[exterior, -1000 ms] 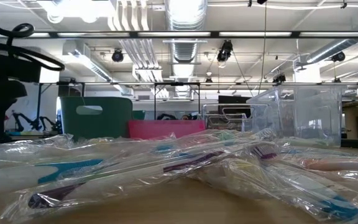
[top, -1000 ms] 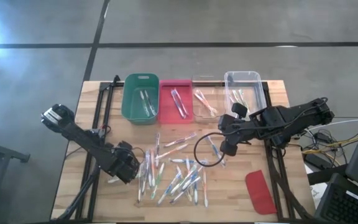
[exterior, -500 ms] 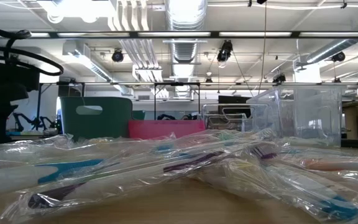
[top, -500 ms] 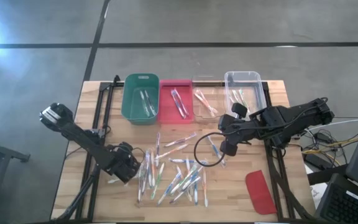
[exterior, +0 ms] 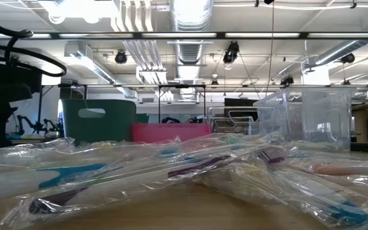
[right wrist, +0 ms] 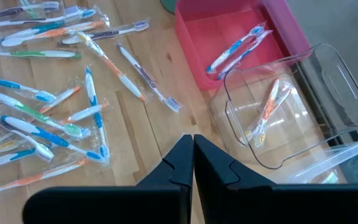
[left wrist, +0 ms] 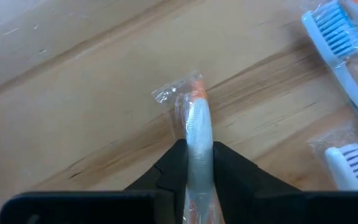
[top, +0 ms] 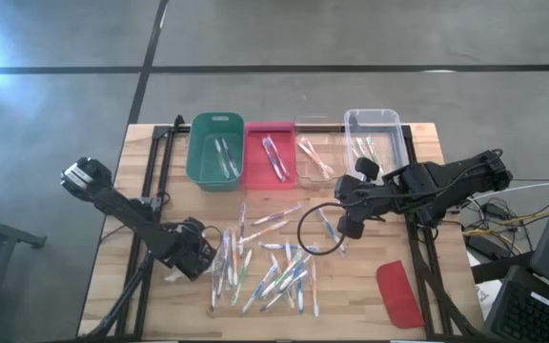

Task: Pick & Place Toothbrushes
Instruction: Put the orange toothbrush into the transparent bin

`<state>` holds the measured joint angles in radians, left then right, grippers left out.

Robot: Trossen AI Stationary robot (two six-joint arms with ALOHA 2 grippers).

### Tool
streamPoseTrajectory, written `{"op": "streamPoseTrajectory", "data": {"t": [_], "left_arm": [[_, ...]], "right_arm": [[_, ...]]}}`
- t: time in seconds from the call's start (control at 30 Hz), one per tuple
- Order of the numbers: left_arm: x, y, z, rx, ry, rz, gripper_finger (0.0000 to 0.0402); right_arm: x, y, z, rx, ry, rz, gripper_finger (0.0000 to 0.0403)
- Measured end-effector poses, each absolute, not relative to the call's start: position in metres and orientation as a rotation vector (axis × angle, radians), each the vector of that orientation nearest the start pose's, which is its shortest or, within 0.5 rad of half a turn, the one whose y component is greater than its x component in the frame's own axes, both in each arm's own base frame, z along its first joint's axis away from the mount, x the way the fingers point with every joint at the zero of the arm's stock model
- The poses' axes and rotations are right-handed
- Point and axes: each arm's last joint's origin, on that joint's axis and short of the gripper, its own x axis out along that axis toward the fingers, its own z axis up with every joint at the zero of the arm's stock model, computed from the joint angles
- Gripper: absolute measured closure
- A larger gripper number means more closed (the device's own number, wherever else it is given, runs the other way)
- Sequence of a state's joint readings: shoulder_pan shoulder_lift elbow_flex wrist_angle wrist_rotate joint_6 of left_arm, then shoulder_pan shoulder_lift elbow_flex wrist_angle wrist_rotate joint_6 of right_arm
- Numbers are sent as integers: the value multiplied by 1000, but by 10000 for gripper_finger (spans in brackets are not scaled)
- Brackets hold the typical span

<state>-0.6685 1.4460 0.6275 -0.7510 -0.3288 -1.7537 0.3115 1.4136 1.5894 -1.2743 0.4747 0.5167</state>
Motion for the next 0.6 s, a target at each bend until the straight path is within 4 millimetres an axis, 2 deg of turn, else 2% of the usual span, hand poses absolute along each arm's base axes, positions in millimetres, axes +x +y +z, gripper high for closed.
{"op": "streamPoseTrajectory", "data": {"t": [0.1,0.23,0.6], "left_arm": [[162,-116,136,-698,1099,863,343],[164,-119,146,-728,1112,801,336],[163,-111,186,-696,961,623,339]], "right_arm": [[244,65,383,50,937,-398,394],[244,65,383,49,938,-398,394],[244,64,383,31,927,-420,394]]}}
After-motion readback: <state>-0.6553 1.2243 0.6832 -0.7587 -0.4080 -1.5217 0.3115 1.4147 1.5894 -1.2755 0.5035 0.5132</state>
